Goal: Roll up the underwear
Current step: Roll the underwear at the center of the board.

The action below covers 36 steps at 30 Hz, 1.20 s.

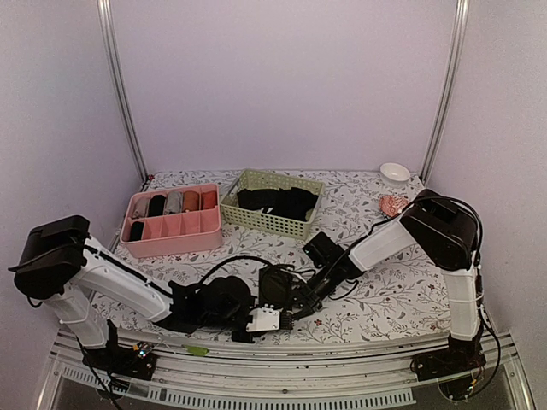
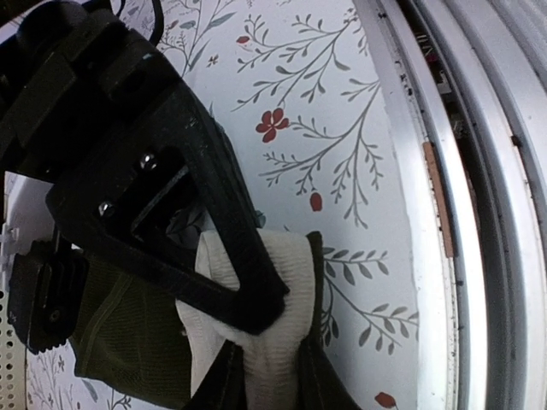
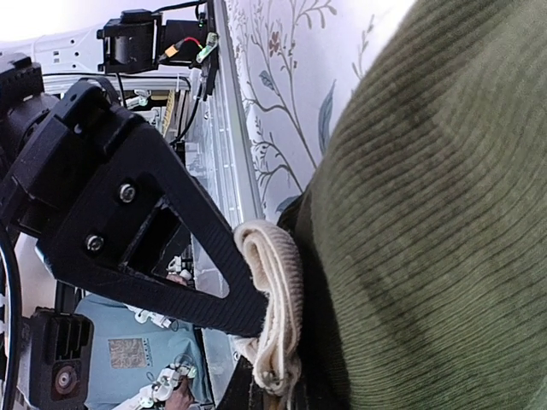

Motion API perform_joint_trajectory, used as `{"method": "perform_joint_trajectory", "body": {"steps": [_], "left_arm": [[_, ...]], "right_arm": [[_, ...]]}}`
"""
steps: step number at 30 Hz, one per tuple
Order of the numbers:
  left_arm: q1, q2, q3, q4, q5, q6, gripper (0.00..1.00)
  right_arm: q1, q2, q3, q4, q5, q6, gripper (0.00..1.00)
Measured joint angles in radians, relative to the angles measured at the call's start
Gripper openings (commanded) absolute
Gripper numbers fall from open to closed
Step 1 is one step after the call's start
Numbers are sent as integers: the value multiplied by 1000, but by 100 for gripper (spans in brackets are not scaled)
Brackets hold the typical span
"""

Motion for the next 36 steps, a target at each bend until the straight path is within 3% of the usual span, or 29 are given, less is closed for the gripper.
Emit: {"method": "perform_joint_trajectory", "body": {"steps": [3,7,15,21,24,29,36], "left_arm": [[10,0,14,-21,25,-15,13],[27,0,32,-68,86,-32,11],[105,16,85,-154,248,-68,8],[183,58,154,-240,412,-111,7],[224,74,172,-267,498,-132,7],[289,121,219,-328,640,-151,7],[335,180,281,-402,765,-150,7]], "right_arm": [[-4,-10,-16,11,0,16,25],[-39,-68,-70,29,37,18,31],[-128,-396,-346,243,257,16,41],[-85,-657,-584,413,439,-44,52],[20,-754,-626,461,550,-137,55],[153,-747,-623,498,669,-304,56],[268,-566,-515,497,849,-528,57]]}}
